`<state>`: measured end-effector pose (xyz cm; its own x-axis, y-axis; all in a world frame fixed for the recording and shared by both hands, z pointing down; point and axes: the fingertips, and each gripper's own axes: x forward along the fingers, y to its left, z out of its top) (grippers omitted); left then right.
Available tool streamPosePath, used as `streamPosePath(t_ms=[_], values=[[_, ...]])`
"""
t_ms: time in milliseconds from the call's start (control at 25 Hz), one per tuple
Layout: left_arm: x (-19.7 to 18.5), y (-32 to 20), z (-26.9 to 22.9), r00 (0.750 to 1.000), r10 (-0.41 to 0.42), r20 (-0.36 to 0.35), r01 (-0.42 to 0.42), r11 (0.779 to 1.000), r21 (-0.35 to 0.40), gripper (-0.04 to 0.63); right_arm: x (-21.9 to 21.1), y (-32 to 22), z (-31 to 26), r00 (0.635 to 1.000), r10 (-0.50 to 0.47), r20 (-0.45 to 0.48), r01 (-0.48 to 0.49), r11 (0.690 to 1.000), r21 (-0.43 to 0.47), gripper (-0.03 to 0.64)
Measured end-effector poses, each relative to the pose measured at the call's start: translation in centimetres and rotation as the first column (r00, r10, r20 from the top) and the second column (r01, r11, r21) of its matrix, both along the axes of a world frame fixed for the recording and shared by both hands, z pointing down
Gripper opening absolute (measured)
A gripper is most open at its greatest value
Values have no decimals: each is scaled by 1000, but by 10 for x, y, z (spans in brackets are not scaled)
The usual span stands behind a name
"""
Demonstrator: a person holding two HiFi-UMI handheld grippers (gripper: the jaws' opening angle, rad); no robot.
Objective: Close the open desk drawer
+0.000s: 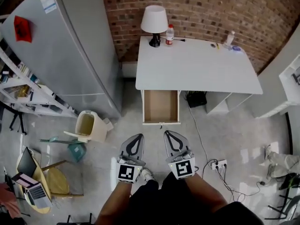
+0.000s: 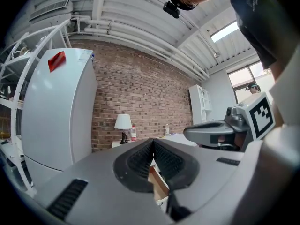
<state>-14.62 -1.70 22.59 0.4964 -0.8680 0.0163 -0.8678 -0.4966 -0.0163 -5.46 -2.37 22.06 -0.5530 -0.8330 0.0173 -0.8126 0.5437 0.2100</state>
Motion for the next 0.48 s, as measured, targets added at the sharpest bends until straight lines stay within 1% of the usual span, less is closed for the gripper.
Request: streamPosePath(t_ms=[80,240,360,480], values=[[5,-10,9,1000,17,6,-17,1000,-16,5,6,-6,3,1000,22,15,-22,1000,-8,27],[15,-25,21,999,49,9,-48,998,-45,5,15,-20,17,999,47,2,-47,998,-35,26],[24,-39,30,998,58,17,-57,997,-58,5,24,-33,26,997,64,32,-63,997,-54,26],[35,-54,53,998,65,14,-64,995,-74,3,34,-45,46,996,71,57,-66,995,-73,26]])
